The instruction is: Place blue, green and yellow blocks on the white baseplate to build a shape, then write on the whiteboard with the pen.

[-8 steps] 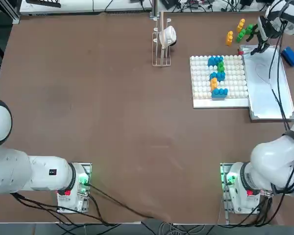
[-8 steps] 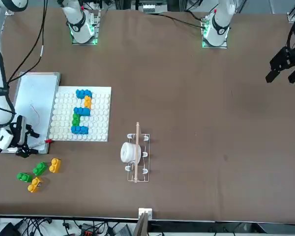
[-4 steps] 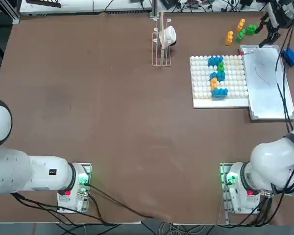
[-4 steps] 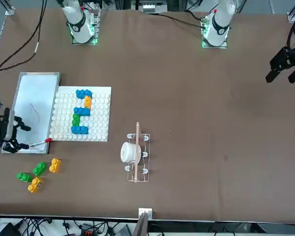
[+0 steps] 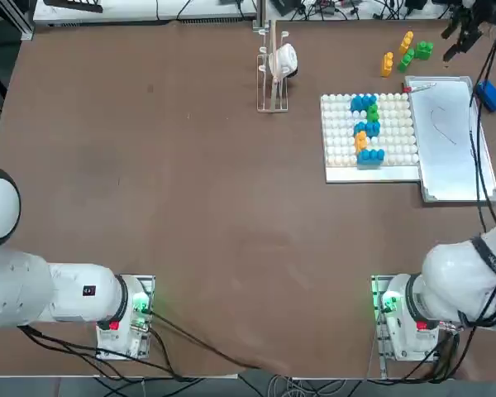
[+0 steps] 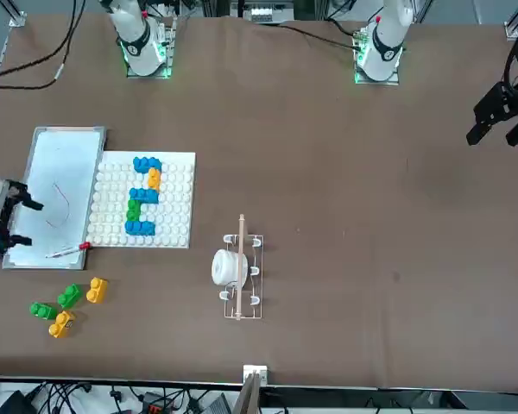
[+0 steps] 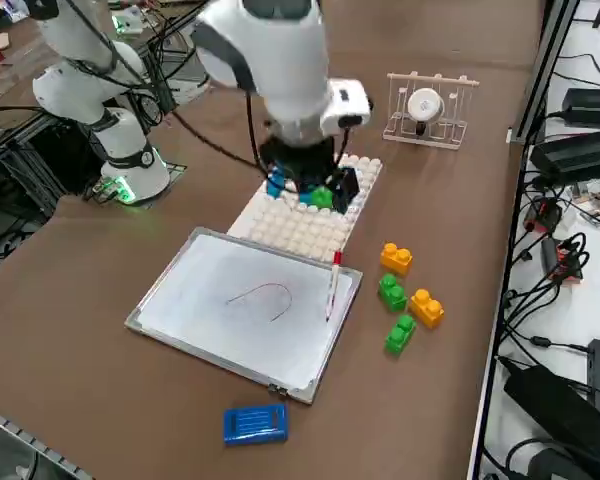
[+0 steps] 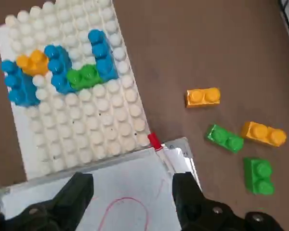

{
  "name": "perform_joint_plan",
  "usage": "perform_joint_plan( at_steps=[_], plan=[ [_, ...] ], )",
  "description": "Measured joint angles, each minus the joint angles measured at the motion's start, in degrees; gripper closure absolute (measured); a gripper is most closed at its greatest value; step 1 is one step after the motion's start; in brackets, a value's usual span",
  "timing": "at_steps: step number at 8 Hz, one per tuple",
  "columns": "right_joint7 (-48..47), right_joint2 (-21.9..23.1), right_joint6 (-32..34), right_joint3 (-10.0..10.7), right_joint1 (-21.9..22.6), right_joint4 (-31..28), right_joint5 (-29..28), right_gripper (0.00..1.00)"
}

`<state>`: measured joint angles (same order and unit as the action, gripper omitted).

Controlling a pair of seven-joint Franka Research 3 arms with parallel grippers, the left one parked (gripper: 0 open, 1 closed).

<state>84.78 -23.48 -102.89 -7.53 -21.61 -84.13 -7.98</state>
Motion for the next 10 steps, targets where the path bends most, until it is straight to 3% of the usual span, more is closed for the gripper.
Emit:
perform_joint_plan(
  at_steps=[6, 10],
  plan=[
    [-50.94, 8.55, 2.98, -0.01, 6.2, -3.49, 0.24, 0.0],
    [-69.11, 13.54, 2.77, 0.12, 7.55, -6.27, 0.42, 0.0]
  ],
)
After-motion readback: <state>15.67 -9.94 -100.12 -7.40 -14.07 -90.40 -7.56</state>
